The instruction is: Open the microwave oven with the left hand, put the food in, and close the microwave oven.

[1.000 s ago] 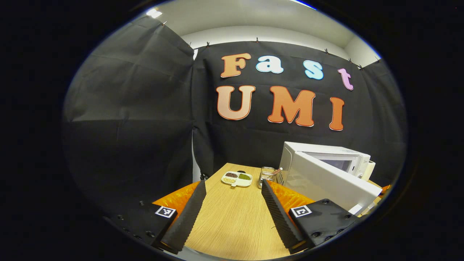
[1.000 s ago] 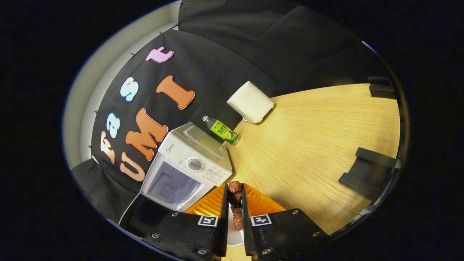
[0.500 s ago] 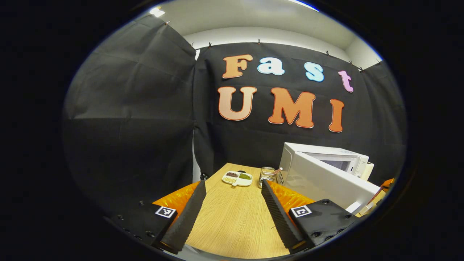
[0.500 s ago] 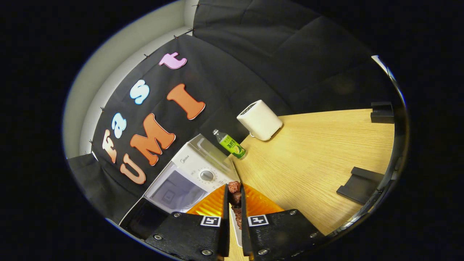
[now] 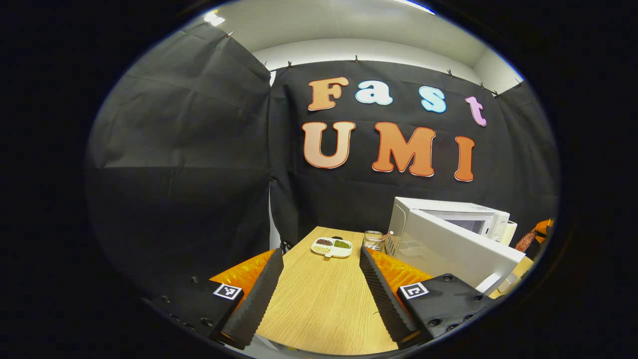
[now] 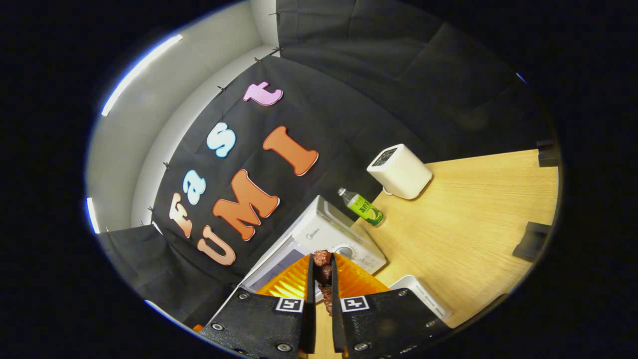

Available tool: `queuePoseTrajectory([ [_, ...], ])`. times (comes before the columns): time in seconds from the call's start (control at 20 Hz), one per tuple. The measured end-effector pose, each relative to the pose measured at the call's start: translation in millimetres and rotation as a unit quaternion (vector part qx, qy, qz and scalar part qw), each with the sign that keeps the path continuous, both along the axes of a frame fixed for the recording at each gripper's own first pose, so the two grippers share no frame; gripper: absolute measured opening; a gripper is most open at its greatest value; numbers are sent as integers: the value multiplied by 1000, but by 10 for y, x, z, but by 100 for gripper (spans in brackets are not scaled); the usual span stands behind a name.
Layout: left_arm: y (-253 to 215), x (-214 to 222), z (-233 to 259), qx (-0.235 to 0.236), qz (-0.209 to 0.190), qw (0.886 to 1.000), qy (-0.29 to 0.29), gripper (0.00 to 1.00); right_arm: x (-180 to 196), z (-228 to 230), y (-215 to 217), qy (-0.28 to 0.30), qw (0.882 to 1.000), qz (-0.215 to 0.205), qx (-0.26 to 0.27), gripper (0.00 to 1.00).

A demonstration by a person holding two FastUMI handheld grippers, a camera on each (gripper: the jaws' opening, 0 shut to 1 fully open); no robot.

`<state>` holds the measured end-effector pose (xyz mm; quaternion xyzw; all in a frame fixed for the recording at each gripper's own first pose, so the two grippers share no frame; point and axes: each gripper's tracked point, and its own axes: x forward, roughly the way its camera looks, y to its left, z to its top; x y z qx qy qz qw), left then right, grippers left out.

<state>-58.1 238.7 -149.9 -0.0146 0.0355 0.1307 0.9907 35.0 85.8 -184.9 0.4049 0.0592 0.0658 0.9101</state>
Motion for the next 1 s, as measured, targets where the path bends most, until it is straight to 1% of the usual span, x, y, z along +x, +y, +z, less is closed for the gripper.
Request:
queuePoseTrajectory([
  [0.2,-29,36,-29,-11,-8,1000,-3,97,163,133,413,-9,999,18,26,13],
  [0.45,34,113,-130,-27,-10,1000,2,97,464,106,1063,-6,998,36,57,12],
  [0.65,129,166,-222,-36,-8,999,9,97,760,-55,1549,0,998,27,61,13],
  [0.75,227,173,-233,-26,-2,1000,10,97,911,-111,1799,-1,998,27,60,12],
  [0.8,283,175,-228,-24,0,1000,9,99,997,-145,1915,0,998,29,59,12],
  [1.0,482,225,-304,-20,11,1000,12,97,1393,-410,2252,15,997,19,70,13],
])
